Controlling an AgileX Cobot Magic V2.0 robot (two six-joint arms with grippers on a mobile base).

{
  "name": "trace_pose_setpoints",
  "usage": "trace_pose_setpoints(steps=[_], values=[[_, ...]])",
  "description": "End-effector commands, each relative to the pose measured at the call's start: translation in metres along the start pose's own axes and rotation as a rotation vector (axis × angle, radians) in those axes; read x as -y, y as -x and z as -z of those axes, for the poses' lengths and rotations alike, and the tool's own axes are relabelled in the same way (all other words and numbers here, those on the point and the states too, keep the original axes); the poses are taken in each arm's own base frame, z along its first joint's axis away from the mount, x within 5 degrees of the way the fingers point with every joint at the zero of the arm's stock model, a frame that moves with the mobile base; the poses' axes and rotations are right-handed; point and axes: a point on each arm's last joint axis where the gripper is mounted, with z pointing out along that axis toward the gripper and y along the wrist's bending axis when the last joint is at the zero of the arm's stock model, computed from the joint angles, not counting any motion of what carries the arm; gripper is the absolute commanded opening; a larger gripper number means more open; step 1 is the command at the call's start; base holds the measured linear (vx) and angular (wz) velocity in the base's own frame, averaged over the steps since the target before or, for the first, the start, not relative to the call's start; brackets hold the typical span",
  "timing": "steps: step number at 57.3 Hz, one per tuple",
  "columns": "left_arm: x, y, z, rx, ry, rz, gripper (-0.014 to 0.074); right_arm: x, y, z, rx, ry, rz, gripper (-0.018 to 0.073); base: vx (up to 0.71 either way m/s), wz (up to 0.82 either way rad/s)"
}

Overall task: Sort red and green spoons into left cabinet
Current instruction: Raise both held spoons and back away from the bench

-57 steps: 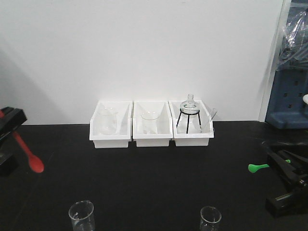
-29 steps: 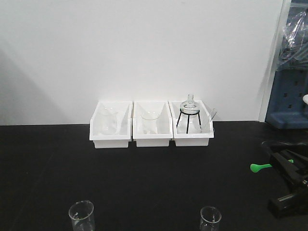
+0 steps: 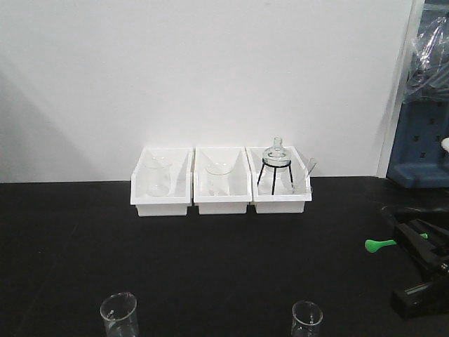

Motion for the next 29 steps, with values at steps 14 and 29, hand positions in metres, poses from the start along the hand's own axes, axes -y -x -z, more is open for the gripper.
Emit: trace_pose_setpoints(steps=[14,29], values=[[0.0051,0.0134,-0.0005,0.072,-0.045,0.021,-0.0006,-0.0010,0.0183,0.0016,0.107,0.016,0.000,-0.0004,0.00,0.00],[0.0051,0.0134,-0.0005,0.072,-0.045,0.021,-0.0006,-0.0010,0.0183,0.0016,0.107,0.016,0.000,-0.0004,0.00,0.00]])
